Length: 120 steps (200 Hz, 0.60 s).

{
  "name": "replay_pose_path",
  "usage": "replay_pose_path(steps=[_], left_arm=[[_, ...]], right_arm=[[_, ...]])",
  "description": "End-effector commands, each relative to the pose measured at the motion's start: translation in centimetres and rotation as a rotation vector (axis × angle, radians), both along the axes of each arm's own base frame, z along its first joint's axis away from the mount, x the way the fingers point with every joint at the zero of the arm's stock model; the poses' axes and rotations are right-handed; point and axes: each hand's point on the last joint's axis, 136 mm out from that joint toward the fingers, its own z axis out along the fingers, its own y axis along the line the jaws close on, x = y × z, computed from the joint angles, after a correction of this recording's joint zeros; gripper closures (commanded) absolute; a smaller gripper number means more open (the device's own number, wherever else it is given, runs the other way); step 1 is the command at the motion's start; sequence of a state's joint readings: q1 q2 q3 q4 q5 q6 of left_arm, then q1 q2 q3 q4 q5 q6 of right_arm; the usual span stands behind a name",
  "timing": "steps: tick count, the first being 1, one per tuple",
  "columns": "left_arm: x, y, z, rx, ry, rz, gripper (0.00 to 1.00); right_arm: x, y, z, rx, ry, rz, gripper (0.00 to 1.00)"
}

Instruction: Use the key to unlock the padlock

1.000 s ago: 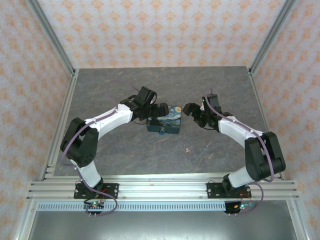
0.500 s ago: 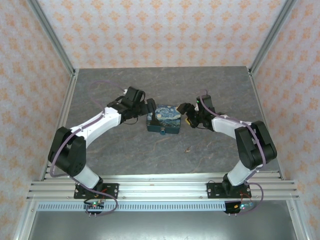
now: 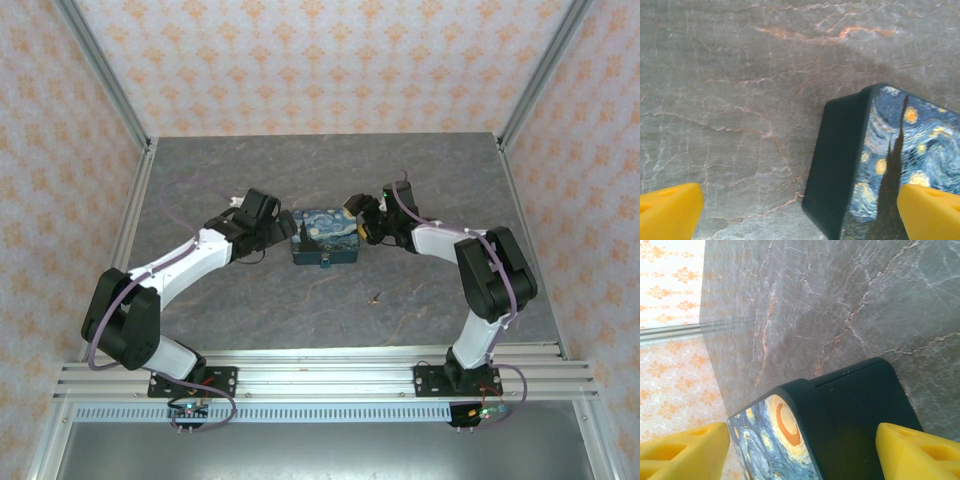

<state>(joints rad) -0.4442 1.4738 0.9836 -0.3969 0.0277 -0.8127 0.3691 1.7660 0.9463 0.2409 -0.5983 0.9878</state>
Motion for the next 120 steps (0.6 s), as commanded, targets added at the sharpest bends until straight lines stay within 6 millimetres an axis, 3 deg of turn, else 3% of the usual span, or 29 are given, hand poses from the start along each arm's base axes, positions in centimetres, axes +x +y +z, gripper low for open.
replay_pose_path(steps=[1, 30, 59, 83, 120], left_arm=[[-0.4, 1.0, 0.4, 0.002, -0.017, 0.059, 0.0], [-0.3, 1.0, 0.9, -0.009, -0.048, 0.051, 0.0], [0.0, 0.6, 2.5, -0.018, -0.102, 0.014, 0.0], [0.0, -0.1, 4.0, -0.025, -0.135, -0.054, 0.0], [-0.4, -1.0, 5.8, 0.027, -0.168, -0.133, 0.0]], right_arm=[[1.2, 0.7, 0.9, 0.028, -0.029, -0.006, 0.23], [1.0, 0.6, 0.9, 0.021, -0.037, -0.008, 0.23], [-0.5, -1.2, 1.9, -0.055, -0.064, -0.031, 0.23], [-3.0, -3.3, 2.4, -0.15, -0.059, -0.035, 0.23], [-8.3, -6.5, 0.6, -0.327, 0.048, 0.007, 0.27]])
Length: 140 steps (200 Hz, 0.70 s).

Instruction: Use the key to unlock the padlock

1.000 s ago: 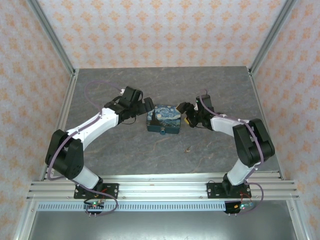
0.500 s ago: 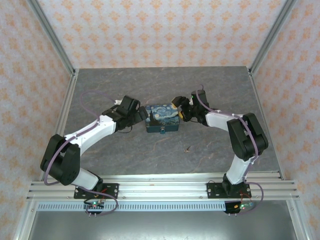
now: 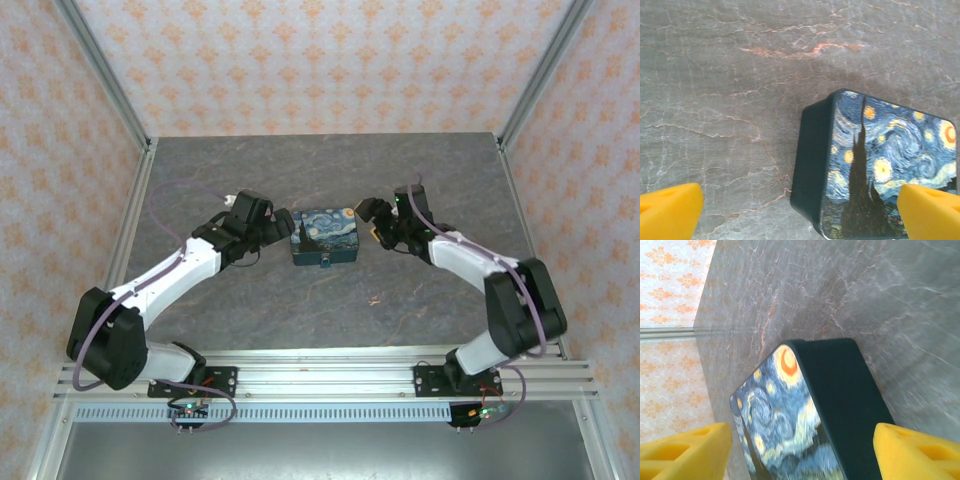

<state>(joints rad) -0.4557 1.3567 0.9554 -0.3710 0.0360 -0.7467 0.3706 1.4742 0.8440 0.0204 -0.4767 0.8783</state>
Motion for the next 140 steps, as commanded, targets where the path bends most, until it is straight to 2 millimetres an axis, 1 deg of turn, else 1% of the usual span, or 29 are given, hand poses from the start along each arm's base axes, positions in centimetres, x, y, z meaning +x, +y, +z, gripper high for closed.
replay_pose_path(steps=[1, 22, 32, 50, 73, 100, 134, 140], left_arm=[[0.1, -0.7, 2.4, 0.045, -0.061, -0.063, 0.0], [0.3, -1.1, 2.7, 0.048, -0.073, -0.069, 0.0], [0.3, -1.3, 2.5, 0.049, -0.066, -0.073, 0.0], [0.5, -1.7, 1.9, 0.051, -0.047, -0.089, 0.0], [0.6, -2.2, 1.3, 0.051, -0.027, -0.11, 0.0], [0.7, -2.3, 1.0, 0.052, -0.027, -0.119, 0.0], [0.8, -2.3, 0.8, 0.06, -0.025, -0.126, 0.0], [0.8, -2.3, 0.8, 0.059, -0.027, -0.124, 0.0]], right_arm=[[-4.1, -2.9, -3.0, -0.189, 0.119, 0.021, 0.27], [-6.9, -4.5, -4.0, -0.312, 0.171, 0.042, 0.29], [-8.0, -5.0, -4.4, -0.362, 0.189, 0.052, 0.29], [-9.9, -5.2, -5.1, -0.429, 0.222, 0.082, 0.31], [-11.8, -5.3, -6.0, -0.507, 0.243, 0.109, 0.32], [-13.0, -4.9, -6.9, -0.54, 0.254, 0.128, 0.33], [-13.4, -3.8, -7.8, -0.558, 0.265, 0.159, 0.35], [-13.4, -3.6, -8.0, -0.565, 0.266, 0.17, 0.37]])
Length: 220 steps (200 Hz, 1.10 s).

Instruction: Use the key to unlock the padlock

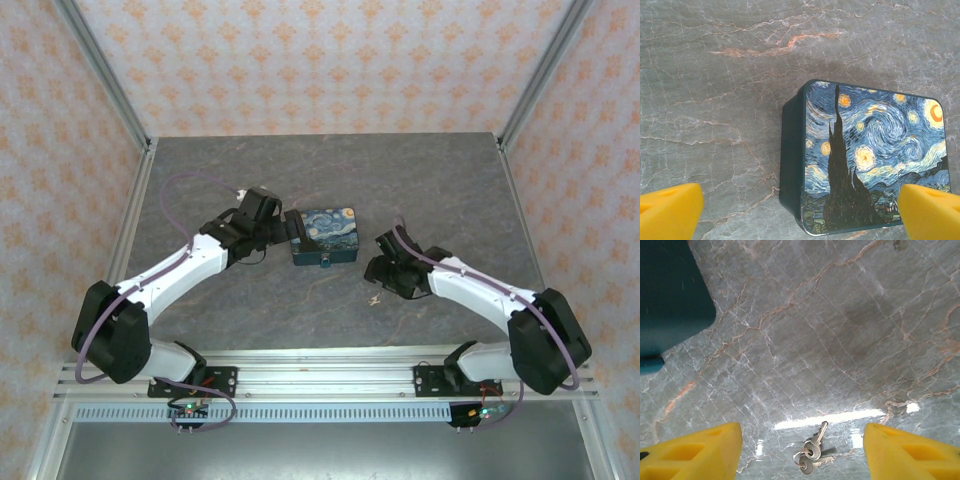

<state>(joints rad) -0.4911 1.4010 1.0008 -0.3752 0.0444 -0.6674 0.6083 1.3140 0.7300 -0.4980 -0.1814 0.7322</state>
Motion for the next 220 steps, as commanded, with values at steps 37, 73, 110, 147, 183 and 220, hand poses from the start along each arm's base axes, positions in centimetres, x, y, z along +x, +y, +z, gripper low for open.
replay_pose_path(steps=[37, 73, 110, 147, 183, 220], left_arm=[[0.3, -0.4, 0.4, 0.011, -0.013, -0.023, 0.0], [0.3, -0.4, 0.3, 0.013, -0.015, -0.026, 0.0], [0.4, -0.6, 0.1, 0.004, -0.013, -0.029, 0.0], [0.4, -0.6, -0.2, 0.004, -0.012, -0.028, 0.0], [0.3, -0.6, -0.4, 0.002, -0.008, -0.029, 0.0], [0.2, -0.7, -0.6, 0.0, -0.006, -0.034, 0.0]], right_arm=[[-0.7, 0.4, -2.2, -0.092, 0.049, 0.027, 0.38], [-0.7, 0.8, -2.6, -0.083, 0.054, 0.027, 0.39], [-0.6, 1.3, -3.0, -0.08, 0.063, 0.039, 0.39], [-0.6, 2.4, -3.2, -0.082, 0.069, 0.06, 0.4], [-1.1, 3.8, -3.4, -0.097, 0.073, 0.097, 0.4], [-1.8, 5.0, -3.7, -0.129, 0.077, 0.133, 0.4]])
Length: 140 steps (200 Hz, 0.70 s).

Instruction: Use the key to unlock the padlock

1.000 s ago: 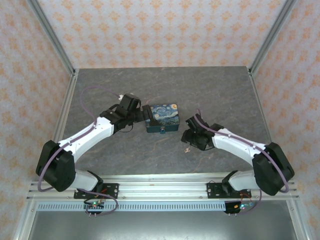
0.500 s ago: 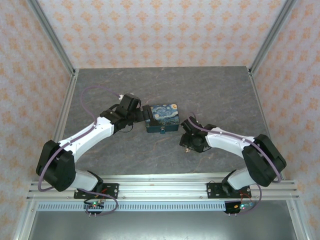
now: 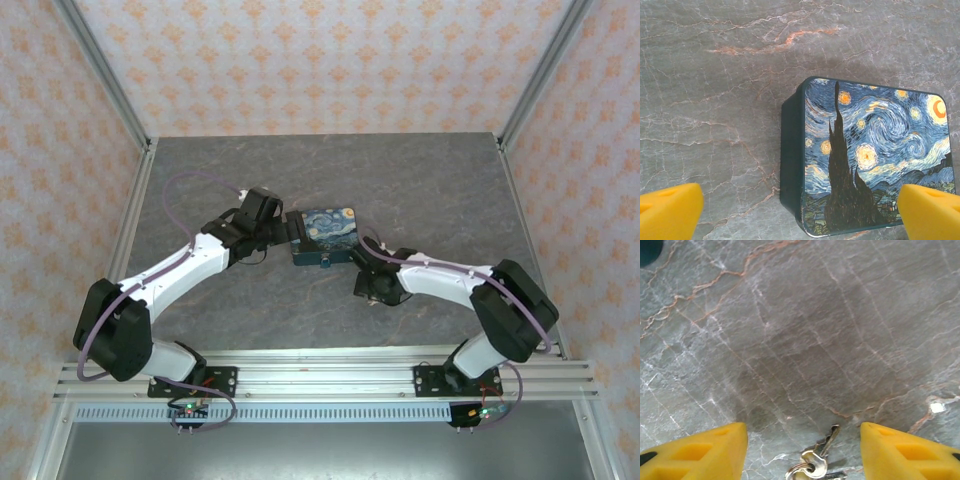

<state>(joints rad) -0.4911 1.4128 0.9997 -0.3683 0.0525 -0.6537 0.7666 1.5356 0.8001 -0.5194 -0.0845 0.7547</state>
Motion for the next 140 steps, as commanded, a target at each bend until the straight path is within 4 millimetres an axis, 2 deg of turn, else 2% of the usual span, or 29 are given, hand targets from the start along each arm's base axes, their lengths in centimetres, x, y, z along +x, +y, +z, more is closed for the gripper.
replay_pose_path(steps=[1, 75, 111, 140], left_arm=[[0.1, -0.5, -0.2, -0.006, -0.012, -0.018, 0.0], [0.0, -0.4, -0.3, -0.007, -0.012, -0.022, 0.0], [-0.2, -0.4, -0.4, -0.009, -0.01, -0.022, 0.0], [-0.2, -0.4, -0.3, -0.012, -0.013, -0.022, 0.0]], right_arm=[[-0.2, 2.6, 0.2, 0.045, 0.003, 0.025, 0.4], [-1.0, 3.1, 0.5, 0.034, -0.01, 0.04, 0.41], [-1.2, 2.5, -0.3, -0.003, 0.006, 0.045, 0.45], [-1.3, 2.0, -0.8, -0.031, 0.009, 0.04, 0.52]])
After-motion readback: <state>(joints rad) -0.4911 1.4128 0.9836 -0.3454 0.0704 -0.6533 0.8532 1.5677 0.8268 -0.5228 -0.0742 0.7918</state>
